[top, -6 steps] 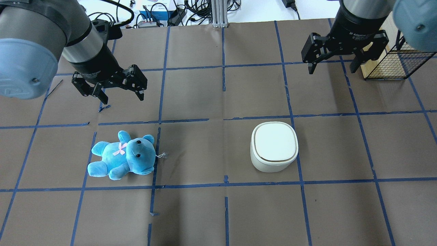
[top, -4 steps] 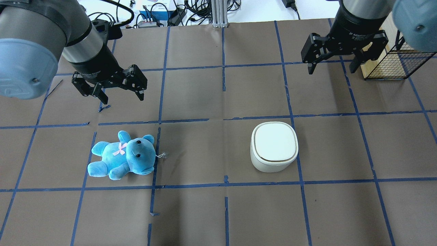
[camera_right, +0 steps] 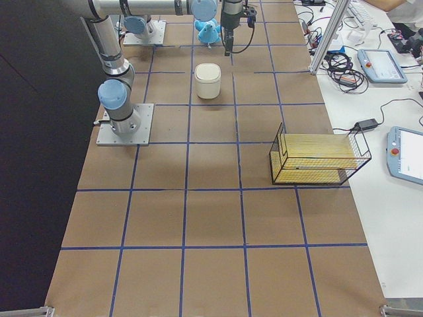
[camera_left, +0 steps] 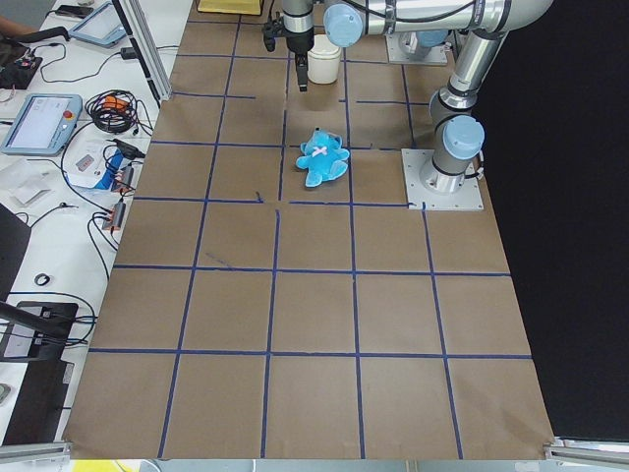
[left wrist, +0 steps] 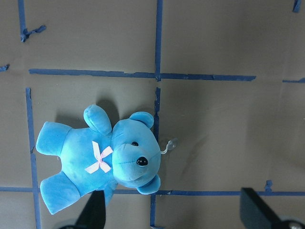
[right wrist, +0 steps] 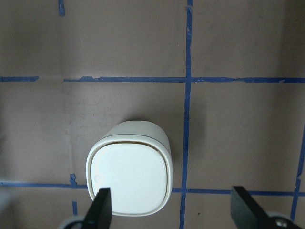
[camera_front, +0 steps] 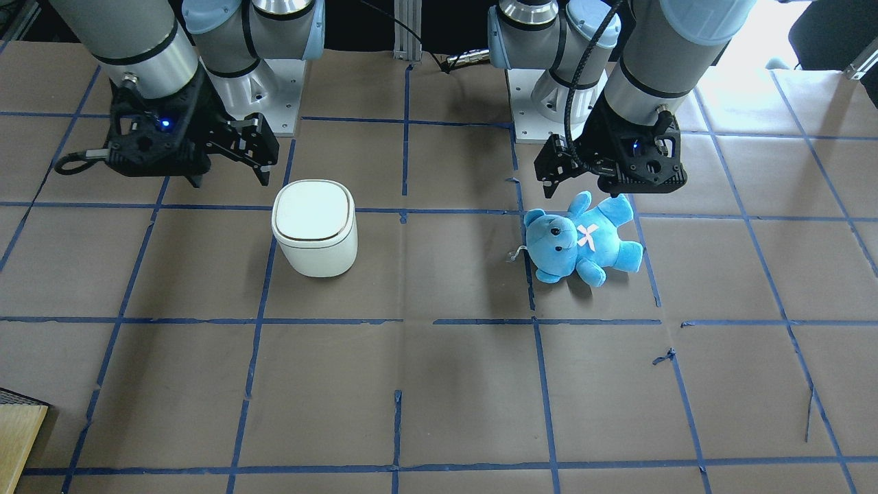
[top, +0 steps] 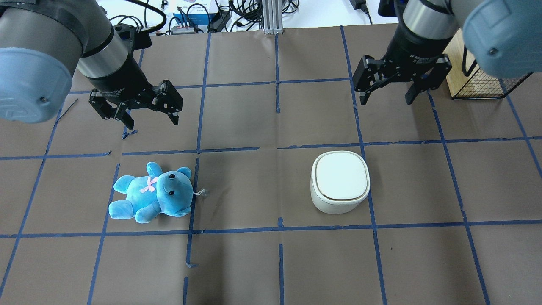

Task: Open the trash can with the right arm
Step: 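Move the right gripper forward and down over the white trash can lid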

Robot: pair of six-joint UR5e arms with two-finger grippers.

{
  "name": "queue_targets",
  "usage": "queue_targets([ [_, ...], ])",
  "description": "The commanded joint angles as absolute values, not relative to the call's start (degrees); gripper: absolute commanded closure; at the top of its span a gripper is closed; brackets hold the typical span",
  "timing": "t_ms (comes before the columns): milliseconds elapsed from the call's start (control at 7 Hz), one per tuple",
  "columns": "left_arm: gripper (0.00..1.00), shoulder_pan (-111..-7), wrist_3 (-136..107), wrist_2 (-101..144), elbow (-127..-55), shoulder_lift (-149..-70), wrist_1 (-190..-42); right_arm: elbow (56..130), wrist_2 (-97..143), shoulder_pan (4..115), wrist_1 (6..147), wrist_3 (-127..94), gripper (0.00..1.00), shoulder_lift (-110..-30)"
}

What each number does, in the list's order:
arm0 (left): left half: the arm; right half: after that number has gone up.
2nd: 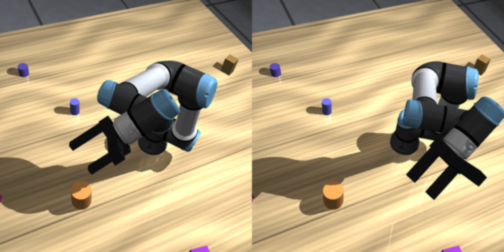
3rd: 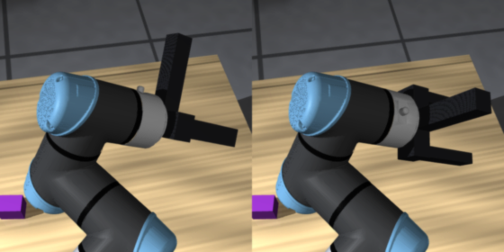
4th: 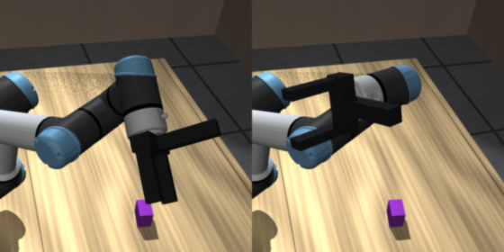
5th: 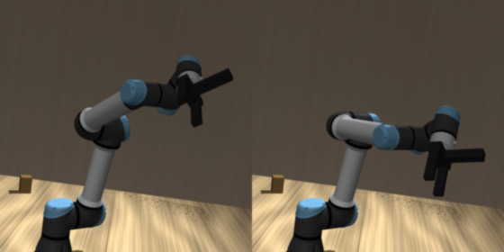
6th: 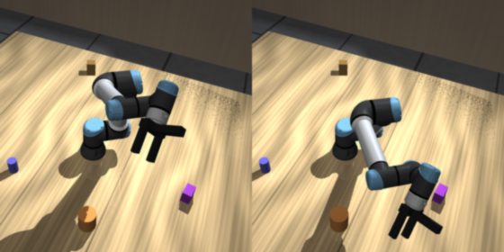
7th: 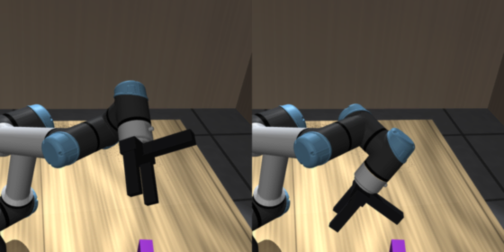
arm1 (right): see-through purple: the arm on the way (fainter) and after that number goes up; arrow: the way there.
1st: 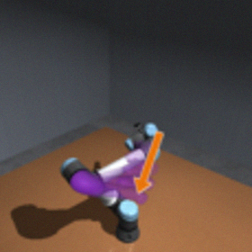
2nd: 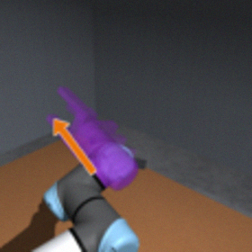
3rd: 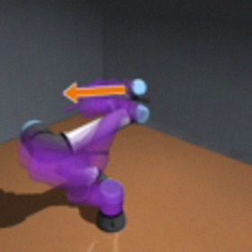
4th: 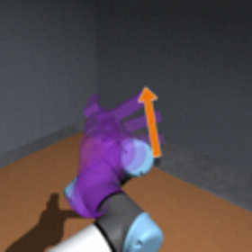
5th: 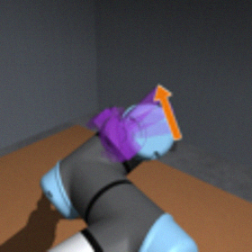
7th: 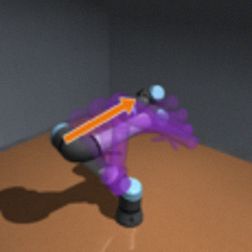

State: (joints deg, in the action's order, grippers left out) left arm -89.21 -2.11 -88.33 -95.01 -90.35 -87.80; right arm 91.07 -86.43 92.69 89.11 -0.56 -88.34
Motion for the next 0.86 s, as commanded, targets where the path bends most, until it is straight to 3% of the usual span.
queue_targets([
  [0,0.0,-89.2,-2.1,-88.3,-95.0,-90.4,-87.8,96.4,-87.1,96.7,92.4,-1.4,0.67,-88.3],
  [143,0.0,-89.2,-2.1,-88.3,-95.0,-90.4,-87.8,98.9,-86.9,98.0,92.9,-5.4,0.85,-88.3],
  [286,0.0,-89.2,-2.1,-88.3,-95.0,-90.4,-87.8,101.9,-86.9,99.5,95.7,-6.6,0.9,-88.2],
  [714,0.0,-89.2,-2.1,-88.3,-95.0,-90.4,-87.8,109.6,-89.3,101.6,105.9,-8.7,0.93,-88.0],
])
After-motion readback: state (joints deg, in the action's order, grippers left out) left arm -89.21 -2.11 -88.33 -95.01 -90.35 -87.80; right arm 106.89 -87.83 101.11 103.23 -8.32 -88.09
